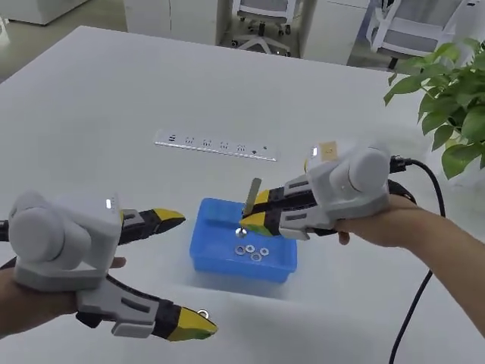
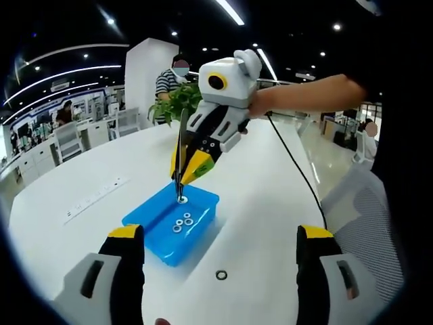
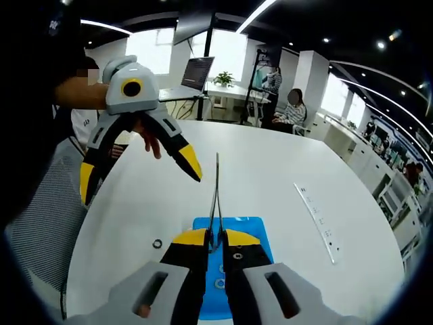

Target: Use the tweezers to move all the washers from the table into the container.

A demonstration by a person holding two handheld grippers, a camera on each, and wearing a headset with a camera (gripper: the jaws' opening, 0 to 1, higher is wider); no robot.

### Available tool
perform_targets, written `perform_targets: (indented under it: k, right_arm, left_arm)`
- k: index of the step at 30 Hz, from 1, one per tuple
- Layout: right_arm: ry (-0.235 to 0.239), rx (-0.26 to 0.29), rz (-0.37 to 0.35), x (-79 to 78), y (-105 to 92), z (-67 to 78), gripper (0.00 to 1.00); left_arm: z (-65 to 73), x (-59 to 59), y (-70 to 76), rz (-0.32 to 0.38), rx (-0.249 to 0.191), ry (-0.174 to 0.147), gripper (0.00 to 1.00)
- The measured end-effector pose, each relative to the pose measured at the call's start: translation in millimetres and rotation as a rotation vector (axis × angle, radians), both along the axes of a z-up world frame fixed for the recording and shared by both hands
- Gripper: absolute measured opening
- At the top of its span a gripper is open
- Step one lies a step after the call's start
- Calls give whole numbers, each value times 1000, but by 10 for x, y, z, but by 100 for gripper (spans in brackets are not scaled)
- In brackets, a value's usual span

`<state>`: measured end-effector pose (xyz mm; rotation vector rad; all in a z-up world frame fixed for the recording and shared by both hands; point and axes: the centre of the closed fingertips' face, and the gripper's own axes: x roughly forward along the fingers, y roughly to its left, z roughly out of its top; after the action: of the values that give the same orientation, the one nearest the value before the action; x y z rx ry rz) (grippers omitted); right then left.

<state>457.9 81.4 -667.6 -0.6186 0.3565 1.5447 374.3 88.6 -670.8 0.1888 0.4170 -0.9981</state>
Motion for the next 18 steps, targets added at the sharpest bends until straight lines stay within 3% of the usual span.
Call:
perform_targets:
  k: [9, 18]
  right_arm:
    - [2, -1, -25, 188, 15, -156, 8]
    - [6, -14, -18, 268, 66, -352, 8]
  left_arm:
    - [8, 26, 52, 19, -5, 1, 99]
    - [-1, 50, 99, 25, -15, 2, 99]
